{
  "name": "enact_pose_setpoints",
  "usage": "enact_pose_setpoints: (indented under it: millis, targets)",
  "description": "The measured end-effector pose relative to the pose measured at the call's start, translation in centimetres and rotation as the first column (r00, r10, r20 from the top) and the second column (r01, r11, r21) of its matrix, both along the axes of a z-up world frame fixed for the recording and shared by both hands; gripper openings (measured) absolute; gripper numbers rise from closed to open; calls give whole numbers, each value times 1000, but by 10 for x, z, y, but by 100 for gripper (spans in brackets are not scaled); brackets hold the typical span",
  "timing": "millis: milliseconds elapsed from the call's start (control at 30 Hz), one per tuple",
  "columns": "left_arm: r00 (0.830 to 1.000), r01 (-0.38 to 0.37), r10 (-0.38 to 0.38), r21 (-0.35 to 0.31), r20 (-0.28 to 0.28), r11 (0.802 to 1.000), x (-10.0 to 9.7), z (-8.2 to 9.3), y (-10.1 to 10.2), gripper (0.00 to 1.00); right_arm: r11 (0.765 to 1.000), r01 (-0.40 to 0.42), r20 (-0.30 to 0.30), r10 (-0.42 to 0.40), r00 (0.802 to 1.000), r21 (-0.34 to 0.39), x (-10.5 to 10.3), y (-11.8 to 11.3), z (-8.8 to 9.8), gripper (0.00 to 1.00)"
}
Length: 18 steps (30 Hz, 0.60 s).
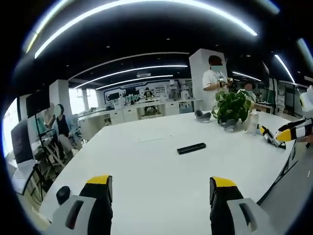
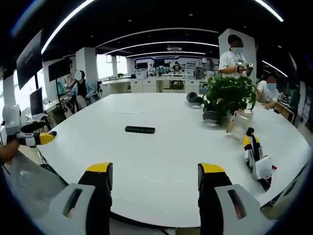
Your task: Press the specified remote control buttons in sequence, fully releasing each button before pressing the next.
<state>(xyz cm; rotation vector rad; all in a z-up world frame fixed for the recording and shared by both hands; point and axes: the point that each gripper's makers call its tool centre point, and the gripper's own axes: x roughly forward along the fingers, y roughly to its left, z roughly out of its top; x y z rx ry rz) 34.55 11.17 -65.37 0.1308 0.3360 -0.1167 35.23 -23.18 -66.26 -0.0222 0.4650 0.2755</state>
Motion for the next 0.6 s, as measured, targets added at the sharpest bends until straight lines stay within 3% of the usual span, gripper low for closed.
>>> enact_pose_setpoints:
  millis: [267,333,600]
  targets:
    - [999,35,-35,3,2,999,3,5,-7,84,1000,-9,4,9,1000,15,-1,1,1,73]
    - [999,45,-44,39,-12,998,7,5,-7,84,1000,-6,2,6,1000,14,0,1,1,73]
    - [989,147,-144,76,-39,986,34,11,-25,79,1000,-6,-12,6,1000,14,0,1,-2,72]
